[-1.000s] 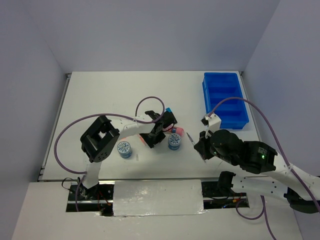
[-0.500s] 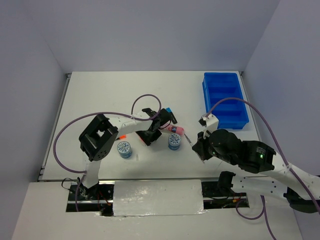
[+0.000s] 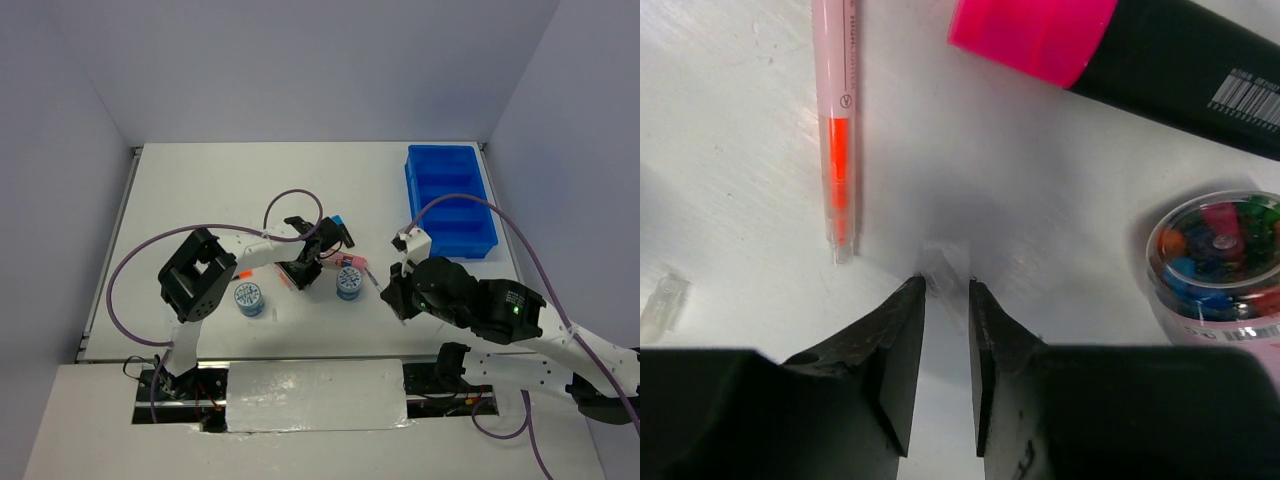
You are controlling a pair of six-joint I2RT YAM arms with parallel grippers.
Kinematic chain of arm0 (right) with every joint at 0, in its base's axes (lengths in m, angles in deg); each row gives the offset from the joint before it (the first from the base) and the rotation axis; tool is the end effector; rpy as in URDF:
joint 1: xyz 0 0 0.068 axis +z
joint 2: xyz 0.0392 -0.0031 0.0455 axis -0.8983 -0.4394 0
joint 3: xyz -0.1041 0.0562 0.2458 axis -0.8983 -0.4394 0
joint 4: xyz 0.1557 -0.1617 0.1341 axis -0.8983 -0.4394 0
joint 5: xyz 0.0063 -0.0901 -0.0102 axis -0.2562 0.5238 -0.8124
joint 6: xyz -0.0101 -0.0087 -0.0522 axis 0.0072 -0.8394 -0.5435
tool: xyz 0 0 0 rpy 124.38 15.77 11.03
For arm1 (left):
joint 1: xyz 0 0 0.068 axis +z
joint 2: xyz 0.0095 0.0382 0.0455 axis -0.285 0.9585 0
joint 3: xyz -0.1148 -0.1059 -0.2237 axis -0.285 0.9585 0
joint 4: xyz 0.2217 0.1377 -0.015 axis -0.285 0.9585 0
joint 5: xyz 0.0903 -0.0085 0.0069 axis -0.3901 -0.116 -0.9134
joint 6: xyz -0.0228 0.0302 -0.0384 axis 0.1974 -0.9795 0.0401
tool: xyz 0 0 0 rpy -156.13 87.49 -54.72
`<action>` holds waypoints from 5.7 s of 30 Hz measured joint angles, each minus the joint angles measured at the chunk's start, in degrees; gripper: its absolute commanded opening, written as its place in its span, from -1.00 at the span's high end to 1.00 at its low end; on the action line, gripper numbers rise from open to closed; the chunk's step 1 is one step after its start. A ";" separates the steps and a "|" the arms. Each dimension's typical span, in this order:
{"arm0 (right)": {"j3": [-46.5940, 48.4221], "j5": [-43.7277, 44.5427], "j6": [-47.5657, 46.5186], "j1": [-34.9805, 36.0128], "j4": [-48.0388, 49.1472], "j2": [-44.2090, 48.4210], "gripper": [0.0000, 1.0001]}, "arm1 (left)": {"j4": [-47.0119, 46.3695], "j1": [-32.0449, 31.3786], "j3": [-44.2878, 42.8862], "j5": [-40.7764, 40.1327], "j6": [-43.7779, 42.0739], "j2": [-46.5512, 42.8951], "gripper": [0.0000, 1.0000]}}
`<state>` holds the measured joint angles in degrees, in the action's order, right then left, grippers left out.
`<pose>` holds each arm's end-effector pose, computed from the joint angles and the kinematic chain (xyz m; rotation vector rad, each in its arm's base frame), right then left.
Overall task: Sort the stationery into containers
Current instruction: Pick up the pen cap from the center of the board, then close the pen cap on the pen.
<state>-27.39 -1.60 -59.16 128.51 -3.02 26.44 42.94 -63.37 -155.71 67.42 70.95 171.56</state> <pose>0.0637 0.1060 0.3528 -0.5608 2.1886 0.4828 0.2660 -0.2682 0.1649 -1.1957 2.5561 -0.0338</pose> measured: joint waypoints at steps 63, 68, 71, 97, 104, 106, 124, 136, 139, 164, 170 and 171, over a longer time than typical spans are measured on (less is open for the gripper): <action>-3.93 -14.23 -1.77 -3.87 55.25 -9.42 1.00 | -70.86 28.09 22.91 53.27 -26.53 -55.21 1.00; -3.69 -14.49 -1.95 -4.42 55.98 -10.62 1.00 | -72.67 27.89 23.39 53.07 -25.70 -55.21 1.00; -3.72 -14.84 -1.84 -5.62 56.96 -10.69 1.00 | -73.70 27.78 24.17 53.11 -24.96 -55.08 1.00; -2.60 -17.49 -2.01 -8.02 58.01 -14.71 1.00 | -73.83 27.50 24.39 53.31 -25.22 -53.22 1.00; -2.56 -17.49 -2.03 -8.92 58.01 -14.71 1.00 | -73.88 27.50 24.37 53.55 -25.31 -52.00 1.00; -2.49 -17.44 -2.01 -9.22 57.94 -14.80 1.00 | -73.90 27.50 24.37 53.75 -25.29 -51.89 1.00; -1.77 -18.51 -2.21 -10.23 57.88 -15.76 1.00 | -72.74 27.50 23.63 53.53 -25.68 -51.36 1.00; -1.81 -18.34 -2.16 -10.25 57.86 -15.67 1.00 | -71.14 27.50 22.10 52.76 -28.06 -51.36 1.00; -1.81 -18.34 -2.16 -10.27 57.83 -15.67 1.00 | -71.14 27.50 22.10 52.76 -28.06 -51.36 1.00; -0.96 -18.53 -1.90 -11.41 57.46 -16.79 1.00 | -71.97 27.50 22.88 52.83 -27.98 -51.60 1.00; 0.66 -18.95 -1.90 -11.72 57.13 -17.38 1.00 | -72.11 27.52 23.28 52.92 -28.06 -51.82 1.00; 1.03 -18.99 -1.88 -11.74 56.85 -17.46 1.00 | -72.13 27.52 23.43 53.05 -28.06 -51.95 1.00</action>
<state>-26.36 -20.60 -61.04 116.77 53.83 8.98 -29.18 -35.85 -132.28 120.47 42.88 119.61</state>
